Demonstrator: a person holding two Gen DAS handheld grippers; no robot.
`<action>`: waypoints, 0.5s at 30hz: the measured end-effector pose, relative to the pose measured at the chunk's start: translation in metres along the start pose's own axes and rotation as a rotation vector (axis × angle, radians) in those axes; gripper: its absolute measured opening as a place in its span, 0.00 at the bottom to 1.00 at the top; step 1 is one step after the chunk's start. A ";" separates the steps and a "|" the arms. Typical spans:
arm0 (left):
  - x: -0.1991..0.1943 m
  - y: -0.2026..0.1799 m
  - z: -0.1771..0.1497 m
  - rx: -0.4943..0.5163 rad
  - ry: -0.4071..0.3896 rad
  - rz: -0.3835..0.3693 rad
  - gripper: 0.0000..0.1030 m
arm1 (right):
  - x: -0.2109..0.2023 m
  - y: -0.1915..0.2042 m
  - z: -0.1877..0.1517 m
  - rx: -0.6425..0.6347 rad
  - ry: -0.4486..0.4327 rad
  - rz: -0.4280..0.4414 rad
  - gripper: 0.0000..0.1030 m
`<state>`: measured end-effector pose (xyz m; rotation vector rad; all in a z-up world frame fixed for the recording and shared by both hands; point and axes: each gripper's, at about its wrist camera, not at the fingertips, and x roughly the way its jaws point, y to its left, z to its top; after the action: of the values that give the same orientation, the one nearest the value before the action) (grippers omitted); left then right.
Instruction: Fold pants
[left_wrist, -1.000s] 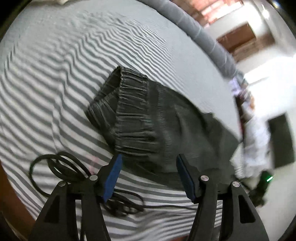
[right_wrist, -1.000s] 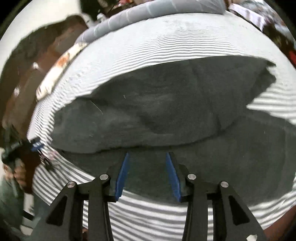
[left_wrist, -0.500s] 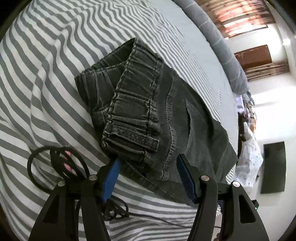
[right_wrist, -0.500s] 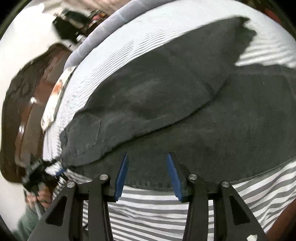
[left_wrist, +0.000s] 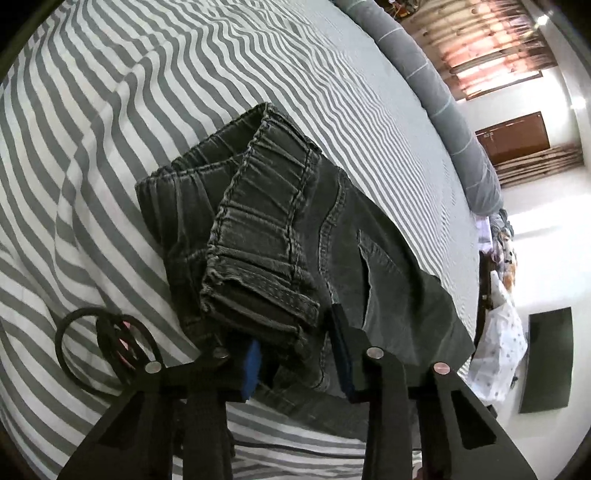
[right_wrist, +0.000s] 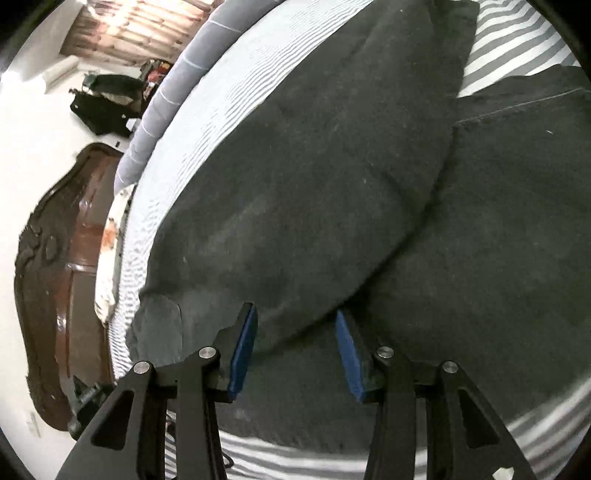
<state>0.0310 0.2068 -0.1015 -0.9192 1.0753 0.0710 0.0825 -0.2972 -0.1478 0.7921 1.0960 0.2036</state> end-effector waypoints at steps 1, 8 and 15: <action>0.003 0.000 0.001 -0.004 0.002 0.009 0.33 | 0.002 -0.001 0.003 0.008 -0.002 0.001 0.32; 0.012 -0.003 0.005 0.001 0.002 0.054 0.33 | 0.001 -0.012 0.017 0.052 -0.041 -0.008 0.16; 0.015 0.003 0.012 -0.045 0.007 0.038 0.33 | -0.005 -0.019 0.037 0.073 -0.086 -0.031 0.16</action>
<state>0.0460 0.2112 -0.1136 -0.9407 1.1017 0.1236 0.1072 -0.3313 -0.1487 0.8409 1.0387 0.1032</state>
